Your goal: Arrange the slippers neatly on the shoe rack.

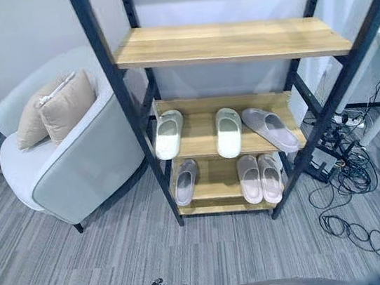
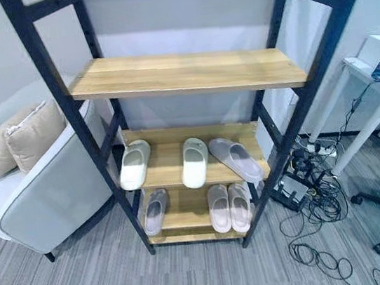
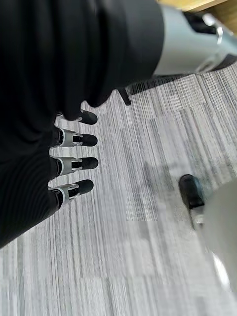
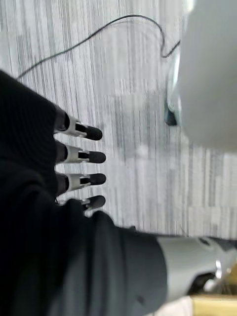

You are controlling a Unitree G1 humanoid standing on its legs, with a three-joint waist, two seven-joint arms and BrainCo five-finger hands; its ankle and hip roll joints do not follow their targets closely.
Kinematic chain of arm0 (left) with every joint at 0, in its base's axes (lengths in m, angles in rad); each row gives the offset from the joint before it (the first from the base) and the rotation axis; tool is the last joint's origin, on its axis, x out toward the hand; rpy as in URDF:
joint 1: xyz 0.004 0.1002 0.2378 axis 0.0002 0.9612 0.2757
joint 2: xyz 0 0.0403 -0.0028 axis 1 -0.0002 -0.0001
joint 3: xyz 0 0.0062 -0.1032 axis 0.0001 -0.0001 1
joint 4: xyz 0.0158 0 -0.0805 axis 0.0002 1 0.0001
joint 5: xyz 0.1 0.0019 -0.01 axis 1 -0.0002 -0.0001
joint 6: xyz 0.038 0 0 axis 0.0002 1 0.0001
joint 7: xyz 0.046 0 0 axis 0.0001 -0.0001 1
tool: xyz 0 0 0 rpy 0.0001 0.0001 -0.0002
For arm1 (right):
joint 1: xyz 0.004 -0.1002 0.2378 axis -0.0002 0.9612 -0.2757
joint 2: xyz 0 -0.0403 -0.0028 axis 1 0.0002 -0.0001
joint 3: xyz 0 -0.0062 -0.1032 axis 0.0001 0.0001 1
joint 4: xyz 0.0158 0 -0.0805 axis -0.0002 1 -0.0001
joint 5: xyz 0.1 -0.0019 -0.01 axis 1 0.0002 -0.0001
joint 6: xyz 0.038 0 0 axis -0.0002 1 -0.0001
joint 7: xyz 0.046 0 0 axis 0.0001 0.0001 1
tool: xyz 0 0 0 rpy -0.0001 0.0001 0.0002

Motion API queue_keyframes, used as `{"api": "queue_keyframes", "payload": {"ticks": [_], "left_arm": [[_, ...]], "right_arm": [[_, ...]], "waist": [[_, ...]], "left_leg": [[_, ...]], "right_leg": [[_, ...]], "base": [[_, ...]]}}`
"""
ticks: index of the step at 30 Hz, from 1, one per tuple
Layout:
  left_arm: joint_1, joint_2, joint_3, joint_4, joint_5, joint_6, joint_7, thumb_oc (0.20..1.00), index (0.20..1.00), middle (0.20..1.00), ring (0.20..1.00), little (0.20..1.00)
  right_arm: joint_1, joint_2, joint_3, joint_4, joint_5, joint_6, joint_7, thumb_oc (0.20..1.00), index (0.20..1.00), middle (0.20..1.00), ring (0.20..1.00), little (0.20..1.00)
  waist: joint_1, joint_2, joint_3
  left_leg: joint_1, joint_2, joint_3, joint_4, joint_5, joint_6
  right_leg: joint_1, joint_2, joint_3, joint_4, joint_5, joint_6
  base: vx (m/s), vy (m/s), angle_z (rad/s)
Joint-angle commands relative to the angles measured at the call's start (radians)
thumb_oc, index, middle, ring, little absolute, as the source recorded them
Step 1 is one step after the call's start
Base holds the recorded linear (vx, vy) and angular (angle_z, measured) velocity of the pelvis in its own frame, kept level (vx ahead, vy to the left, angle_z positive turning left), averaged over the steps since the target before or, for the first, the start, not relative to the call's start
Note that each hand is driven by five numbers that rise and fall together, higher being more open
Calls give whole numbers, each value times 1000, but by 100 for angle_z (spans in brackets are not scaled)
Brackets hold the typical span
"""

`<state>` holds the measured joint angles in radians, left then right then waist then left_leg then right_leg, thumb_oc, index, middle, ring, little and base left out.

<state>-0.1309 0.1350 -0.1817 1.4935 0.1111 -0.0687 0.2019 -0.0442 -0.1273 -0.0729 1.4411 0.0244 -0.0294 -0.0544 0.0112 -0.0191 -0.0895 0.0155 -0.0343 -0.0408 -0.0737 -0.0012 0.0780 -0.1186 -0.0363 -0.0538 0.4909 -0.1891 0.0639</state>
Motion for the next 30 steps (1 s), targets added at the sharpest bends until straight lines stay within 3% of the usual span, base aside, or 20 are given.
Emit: {"api": "queue_keyframes", "payload": {"ticks": [1,2,4,5,6,7,12,21,26,27,28,30], "left_arm": [[12,-31,19,55,50,18,-6,1000,1000,1000,1000,1000],[14,-29,19,57,52,17,-5,1000,1000,1000,1000,1000],[9,-20,37,55,47,14,0,1000,1000,1000,1000,1000],[12,-19,47,52,42,13,-2,1000,1000,1000,1000,1000],[12,-14,55,60,35,13,5,1000,1000,1000,1000,1000],[27,-7,68,76,25,0,34,1000,1000,1000,1000,1000],[58,-12,78,77,24,-9,33,1000,1000,1000,1000,1000],[51,-30,57,64,26,-30,46,1000,1000,1000,1000,1000],[38,-33,28,69,47,-19,59,1000,1000,1000,1000,1000],[38,-34,29,70,50,-18,59,1000,1000,1000,1000,1000],[31,-10,44,81,42,-18,46,1000,1000,1000,1000,1000],[27,-8,54,73,34,-21,42,1000,1000,1000,1000,1000]], "right_arm": [[27,76,-18,11,-4,-19,-5,1000,1000,1000,1000,1000],[28,77,-15,10,-5,-18,-6,1000,1000,1000,1000,1000],[26,83,-7,16,-7,-16,-1,1000,1000,1000,1000,1000],[26,84,-9,22,-4,-16,-3,1000,1000,1000,1000,1000],[29,82,-6,29,-4,-11,4,1000,1000,1000,1000,1000],[41,73,13,49,-20,-9,-1,1000,1000,1000,1000,1000],[49,70,38,42,-36,-15,-11,1000,1000,1000,1000,1000],[-14,119,78,-103,-23,-87,-4,1000,1000,1000,1000,1000],[-62,170,157,-156,-51,-84,65,1000,1000,1000,1000,1000],[-66,170,164,-164,-54,-85,71,1000,1000,1000,1000,1000],[-16,133,200,-256,-71,-60,138,1000,1000,1000,1000,1000],[-5,148,232,-300,-82,-84,130,1000,1000,1000,1000,1000]], "waist": [[-5,-9,-19],[-2,-13,-21],[4,-23,-15],[-4,-26,-6],[-2,-33,-5],[2,-53,-16],[10,-65,-45],[22,-56,-74],[28,-47,-79],[29,-45,-79],[23,-49,-78],[19,-48,-74]], "left_leg": [[-94,33,-52,101,-17,-45],[-91,38,-50,98,-24,-47],[-79,55,-45,100,-42,-62],[-73,51,-53,116,-60,-66],[-66,50,-47,115,-64,-68],[-32,50,-47,101,-67,-79],[13,74,-51,32,-42,-107],[-23,112,-54,-14,25,-141],[-49,108,-69,-14,34,-138],[-50,107,-70,-14,35,-137],[-52,107,-61,-14,37,-136],[-58,106,-56,-14,40,-136]], "right_leg": [[-13,-86,81,-133,175,40],[-5,-106,72,-188,169,41],[-20,-192,-3,-375,222,49],[-7,-201,-2,-403,230,47],[2,-199,11,-408,233,62],[53,-192,-19,-458,245,60],[146,-149,-53,-578,259,48],[136,-110,-74,-578,227,38],[124,-116,-95,-578,226,43],[126,-118,-95,-578,226,44],[124,-120,-89,-578,226,45],[118,-119,-85,-578,226,46]], "base": [[90,12,20],[122,-110,23],[110,-185,7],[95,-105,-25],[155,-139,-2],[151,-170,22],[97,-152,7],[-12,-60,0],[-18,12,20],[0,0,0],[0,0,0],[-31,5,3]]}}
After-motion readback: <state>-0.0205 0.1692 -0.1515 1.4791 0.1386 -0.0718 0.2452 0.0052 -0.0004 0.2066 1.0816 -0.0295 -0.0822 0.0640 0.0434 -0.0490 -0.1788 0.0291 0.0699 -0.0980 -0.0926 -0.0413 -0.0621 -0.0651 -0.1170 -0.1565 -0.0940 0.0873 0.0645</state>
